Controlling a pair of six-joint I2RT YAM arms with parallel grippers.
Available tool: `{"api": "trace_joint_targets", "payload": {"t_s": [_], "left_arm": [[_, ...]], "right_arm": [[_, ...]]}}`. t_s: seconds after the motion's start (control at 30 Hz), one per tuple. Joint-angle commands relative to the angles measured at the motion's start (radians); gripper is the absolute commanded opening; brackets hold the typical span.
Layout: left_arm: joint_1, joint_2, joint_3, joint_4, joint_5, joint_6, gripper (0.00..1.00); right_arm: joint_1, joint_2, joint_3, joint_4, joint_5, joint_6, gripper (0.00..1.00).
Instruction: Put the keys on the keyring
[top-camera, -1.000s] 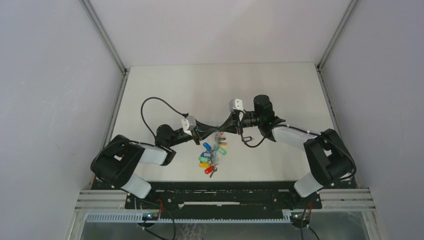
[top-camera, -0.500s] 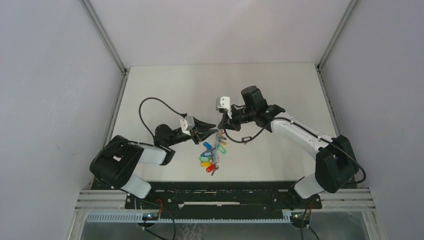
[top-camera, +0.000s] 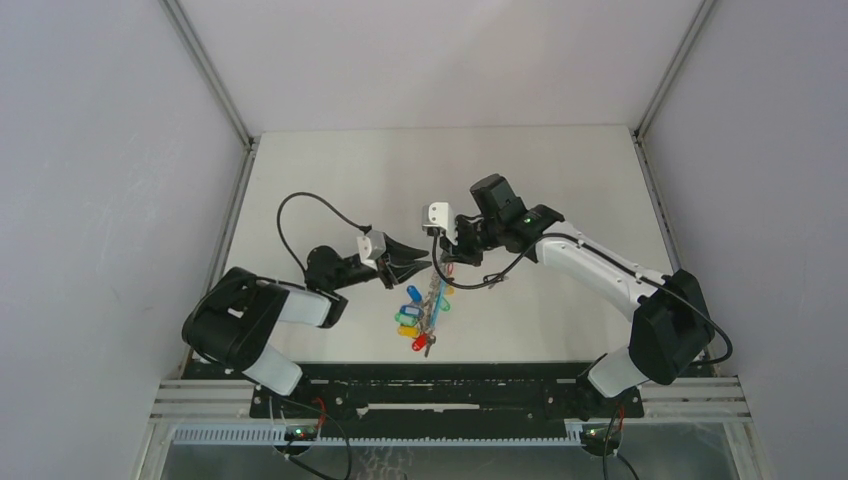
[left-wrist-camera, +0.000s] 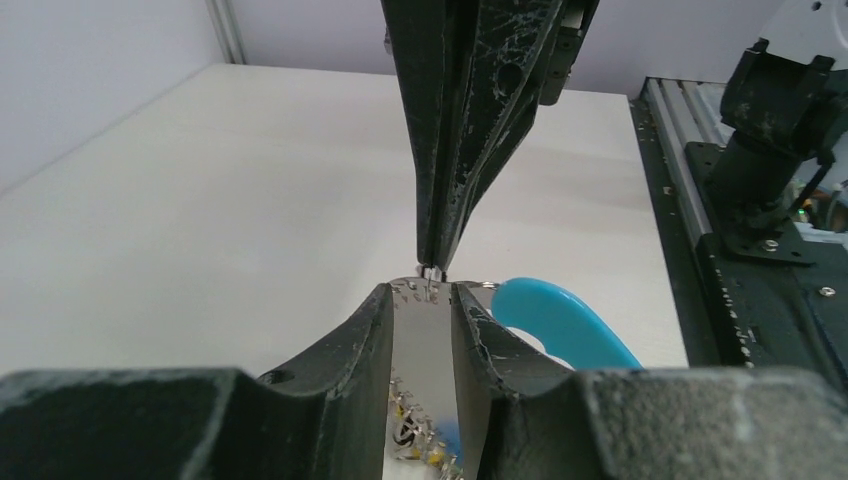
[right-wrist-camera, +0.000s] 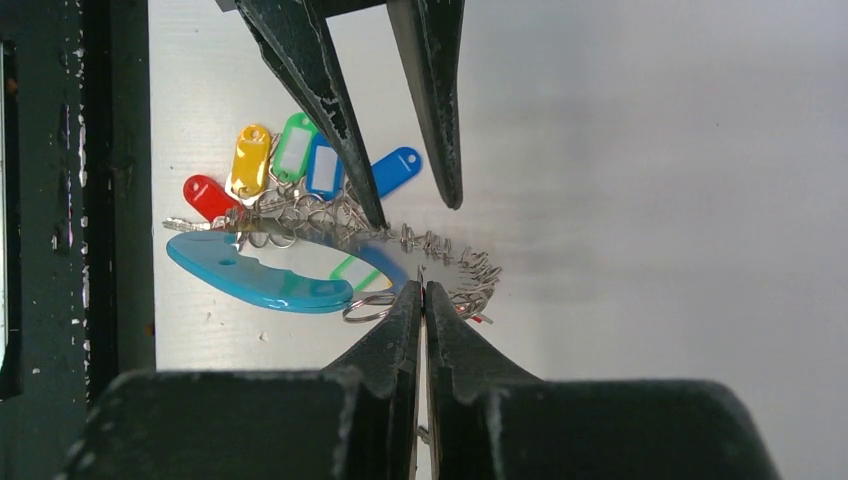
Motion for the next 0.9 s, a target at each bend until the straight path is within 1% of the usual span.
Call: {"api": "trace_joint_targets", "payload": {"t_s": [0.0, 0.5, 0.67, 0.7, 0.87], "left_arm": [[0.002, 0.024, 0.035, 0.050, 0.056, -0.041, 0.31], [-0.022, 0.112, 0.104, 0.050, 0.075, -0.066, 0.28], [-0.022, 0.140, 0.117, 0.049, 0.078, -0.070, 0.25], [-0.048, 0.143, 0.118, 0.050, 0.080, -0.071, 0.25], [-0.054, 0.159, 0.125, 0.051, 0.086, -0.076, 0.22]], "right_arm": [[0.016, 0.002, 0.046, -0.005, 0.008, -0.022, 0.00], [0.032, -0.007, 0.046, 0.002, -0.005, -0.026, 0.00], [0.035, -0.009, 0.046, 0.006, -0.008, -0.026, 0.00], [0.035, -0.010, 0.046, 0.007, -0.009, -0.025, 0.00], [0.035, -0.014, 0.046, 0.009, -0.013, -0.026, 0.00]]}}
